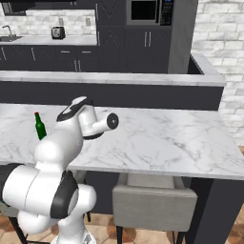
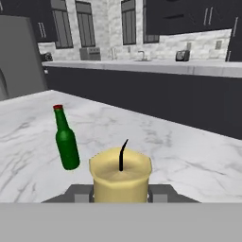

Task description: Get the candle and the beer from the cabinet and move them to the dining counter.

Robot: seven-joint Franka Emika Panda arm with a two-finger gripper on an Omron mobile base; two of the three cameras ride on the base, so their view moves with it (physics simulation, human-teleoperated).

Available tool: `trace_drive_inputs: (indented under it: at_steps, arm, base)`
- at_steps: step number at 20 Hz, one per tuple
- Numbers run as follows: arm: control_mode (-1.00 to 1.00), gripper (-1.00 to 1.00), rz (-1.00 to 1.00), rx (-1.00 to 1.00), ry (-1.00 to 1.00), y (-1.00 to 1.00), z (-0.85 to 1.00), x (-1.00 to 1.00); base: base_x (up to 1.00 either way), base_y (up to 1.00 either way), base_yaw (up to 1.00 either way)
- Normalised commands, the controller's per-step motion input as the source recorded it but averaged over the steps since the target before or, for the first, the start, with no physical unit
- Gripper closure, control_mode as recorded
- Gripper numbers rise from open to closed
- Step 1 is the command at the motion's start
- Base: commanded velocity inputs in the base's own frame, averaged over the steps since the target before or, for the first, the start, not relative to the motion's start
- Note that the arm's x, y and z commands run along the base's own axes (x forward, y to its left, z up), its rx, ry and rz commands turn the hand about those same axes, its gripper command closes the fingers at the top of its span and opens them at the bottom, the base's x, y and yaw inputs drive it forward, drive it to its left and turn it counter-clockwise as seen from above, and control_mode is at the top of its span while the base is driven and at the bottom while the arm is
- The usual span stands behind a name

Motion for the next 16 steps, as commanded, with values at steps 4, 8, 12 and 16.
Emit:
trace_drive_inputs:
  at_steps: [4,8,12,16]
  arm:
    - [-1.00,1.00,0.00,0.09,0.00,0.00,-0.13,0.32]
    - [-1.00,1.00,0.00,0.09,0.00,0.01,-0.11,0.33]
    - [-1.00,1.00,0.00,0.02,0.00,0.10,-0.08,0.25]
    - [-1.00,1.00,0.00,0.00,0.00,0.09,-0.09,0.05]
  base:
    - [0.00,0.00,0.00]
    - [0.00,0.00,0.00]
    - [0.00,0.00,0.00]
    - [0.00,0.00,0.00]
